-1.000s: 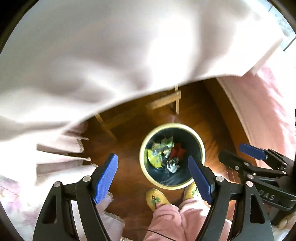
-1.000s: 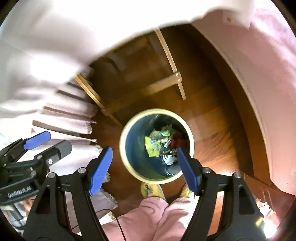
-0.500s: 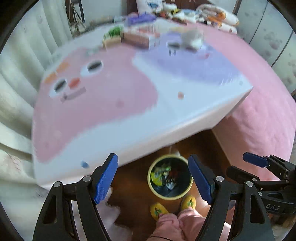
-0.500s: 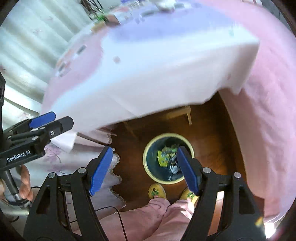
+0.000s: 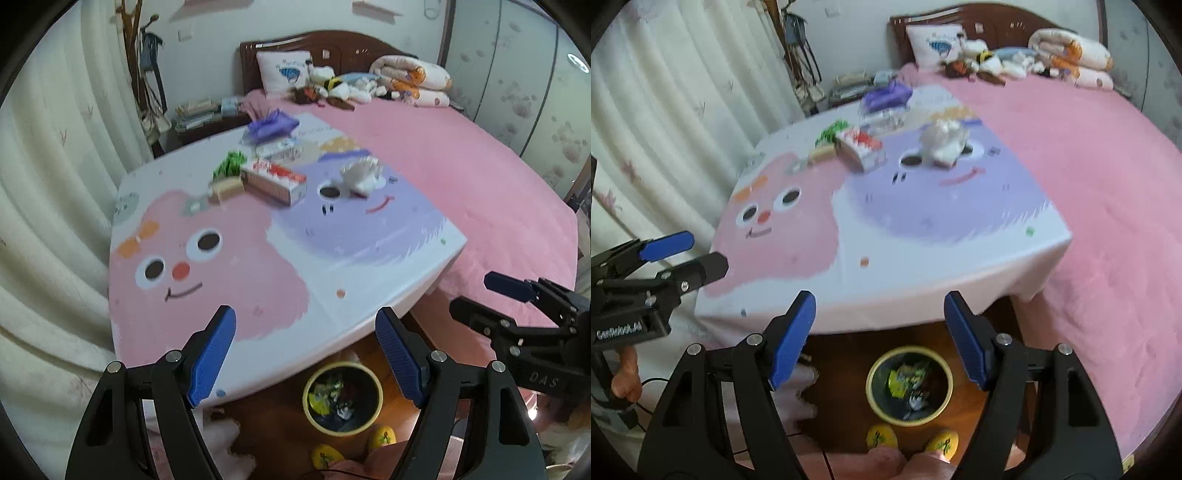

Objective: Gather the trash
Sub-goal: 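Raise both tools back toward the table, then grasp the strawberry milk carton with the left tool while the right tool grasps crumpled white paper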

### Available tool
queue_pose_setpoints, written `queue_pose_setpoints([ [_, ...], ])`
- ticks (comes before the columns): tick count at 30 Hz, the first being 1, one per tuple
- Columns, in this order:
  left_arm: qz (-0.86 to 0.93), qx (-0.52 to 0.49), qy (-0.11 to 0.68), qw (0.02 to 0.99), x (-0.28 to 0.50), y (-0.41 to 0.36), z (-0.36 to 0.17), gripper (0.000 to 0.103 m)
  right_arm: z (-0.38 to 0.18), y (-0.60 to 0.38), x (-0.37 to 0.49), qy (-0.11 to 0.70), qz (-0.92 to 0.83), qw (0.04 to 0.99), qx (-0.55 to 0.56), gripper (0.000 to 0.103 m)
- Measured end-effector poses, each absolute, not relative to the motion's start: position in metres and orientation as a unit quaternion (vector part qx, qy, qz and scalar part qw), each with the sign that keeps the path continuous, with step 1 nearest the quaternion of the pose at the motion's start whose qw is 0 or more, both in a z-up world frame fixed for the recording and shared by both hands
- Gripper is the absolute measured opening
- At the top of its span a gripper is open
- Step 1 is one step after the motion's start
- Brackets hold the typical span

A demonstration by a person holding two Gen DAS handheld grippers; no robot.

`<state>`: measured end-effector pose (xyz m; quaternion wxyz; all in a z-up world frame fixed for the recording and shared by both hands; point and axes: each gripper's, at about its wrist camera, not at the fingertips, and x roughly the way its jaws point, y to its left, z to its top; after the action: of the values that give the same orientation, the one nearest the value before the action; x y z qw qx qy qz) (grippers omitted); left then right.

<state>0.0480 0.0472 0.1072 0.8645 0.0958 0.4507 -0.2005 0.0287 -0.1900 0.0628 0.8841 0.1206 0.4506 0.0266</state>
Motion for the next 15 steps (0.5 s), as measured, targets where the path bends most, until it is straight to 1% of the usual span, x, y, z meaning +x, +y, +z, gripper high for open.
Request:
queue_pose_setpoints([
  [8,-0.184,0.083,0.426,0.882,0.077,0.044,0.137,0.079,0.095,-0.202,0.064,0.422,0.019,0.901,0.101,0.071],
  [11,-0.162,0.08,0.421,0.889,0.098,0.042,0.139,0.079,0.097,-0.209,0.086,0.417,0.023,0.904,0.095,0.072],
  [15,-0.136,0.057,0.434,0.889,0.137,0.035,0.137,0.079,0.093,-0.228,0.125,0.413,0.036,0.906,0.088,0.073],
])
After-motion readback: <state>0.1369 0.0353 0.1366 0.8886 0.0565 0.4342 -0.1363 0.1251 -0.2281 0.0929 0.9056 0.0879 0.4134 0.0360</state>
